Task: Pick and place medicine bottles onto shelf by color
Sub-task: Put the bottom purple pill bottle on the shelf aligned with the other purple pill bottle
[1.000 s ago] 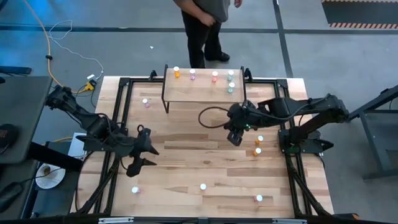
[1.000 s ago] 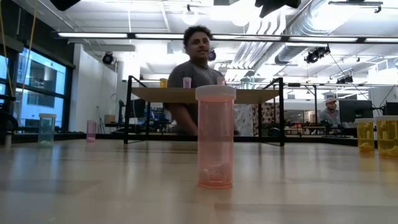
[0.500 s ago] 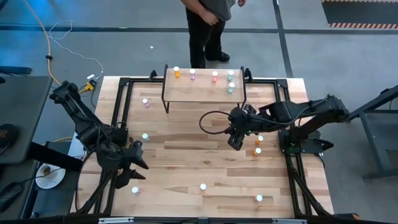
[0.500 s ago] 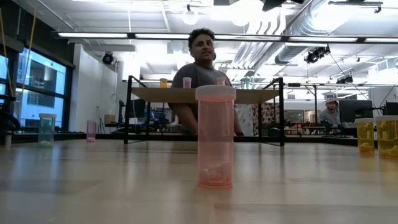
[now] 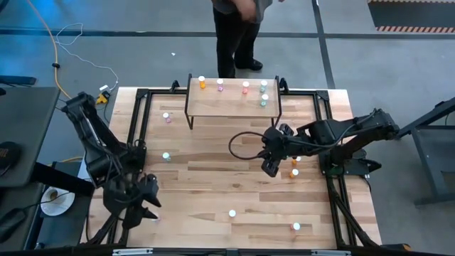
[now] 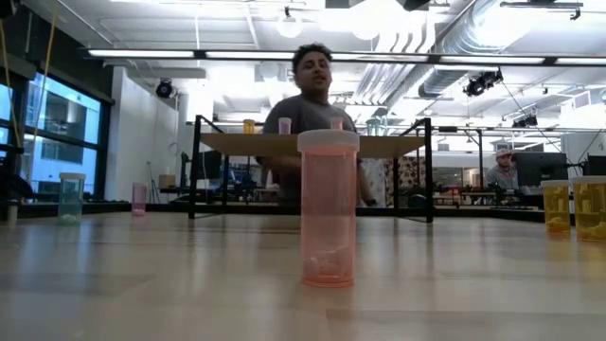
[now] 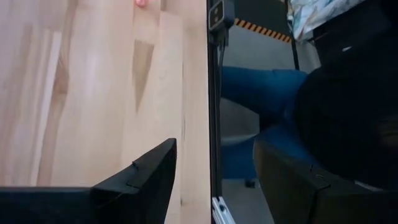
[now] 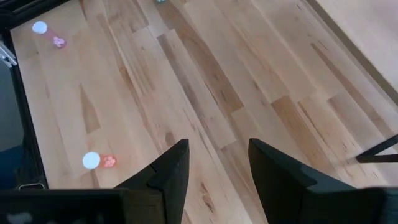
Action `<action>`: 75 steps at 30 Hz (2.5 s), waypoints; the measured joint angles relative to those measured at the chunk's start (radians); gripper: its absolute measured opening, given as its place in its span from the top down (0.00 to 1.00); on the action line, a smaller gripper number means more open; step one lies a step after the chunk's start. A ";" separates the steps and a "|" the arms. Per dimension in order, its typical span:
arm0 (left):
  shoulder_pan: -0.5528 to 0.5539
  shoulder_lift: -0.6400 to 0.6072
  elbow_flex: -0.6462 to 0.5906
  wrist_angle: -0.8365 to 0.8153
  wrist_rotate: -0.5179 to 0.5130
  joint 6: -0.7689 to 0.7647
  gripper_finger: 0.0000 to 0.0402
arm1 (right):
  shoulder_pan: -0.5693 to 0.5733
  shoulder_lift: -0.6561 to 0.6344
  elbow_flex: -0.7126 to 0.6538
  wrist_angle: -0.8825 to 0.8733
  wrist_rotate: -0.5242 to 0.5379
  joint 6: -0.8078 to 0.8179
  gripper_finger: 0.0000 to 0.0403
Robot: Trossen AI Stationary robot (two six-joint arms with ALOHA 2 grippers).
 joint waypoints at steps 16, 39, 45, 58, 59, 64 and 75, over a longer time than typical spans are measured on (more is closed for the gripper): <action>-0.110 0.092 0.000 0.008 -0.057 -0.229 0.50 | 0.000 0.000 0.000 0.000 0.018 0.020 0.61; -0.151 0.106 0.072 0.009 -0.065 -0.311 0.50 | 0.000 0.000 0.000 0.004 0.035 0.019 0.61; -0.151 0.106 0.087 -0.001 -0.078 -0.295 0.50 | 0.000 0.000 0.000 0.004 0.036 0.019 0.61; -0.151 0.105 0.134 0.008 -0.047 -0.268 0.50 | 0.000 0.000 0.000 0.005 0.049 0.019 0.61; -0.151 0.105 0.150 0.005 -0.048 -0.253 0.50 | 0.000 0.000 0.000 0.005 0.049 0.019 0.61; -0.151 0.104 0.220 -0.041 -0.073 -0.192 0.50 | 0.000 0.000 0.000 0.005 0.049 0.019 0.61; -0.166 0.109 0.246 -0.228 -0.151 -0.093 0.50 | 0.000 0.000 0.000 0.005 0.049 0.019 0.61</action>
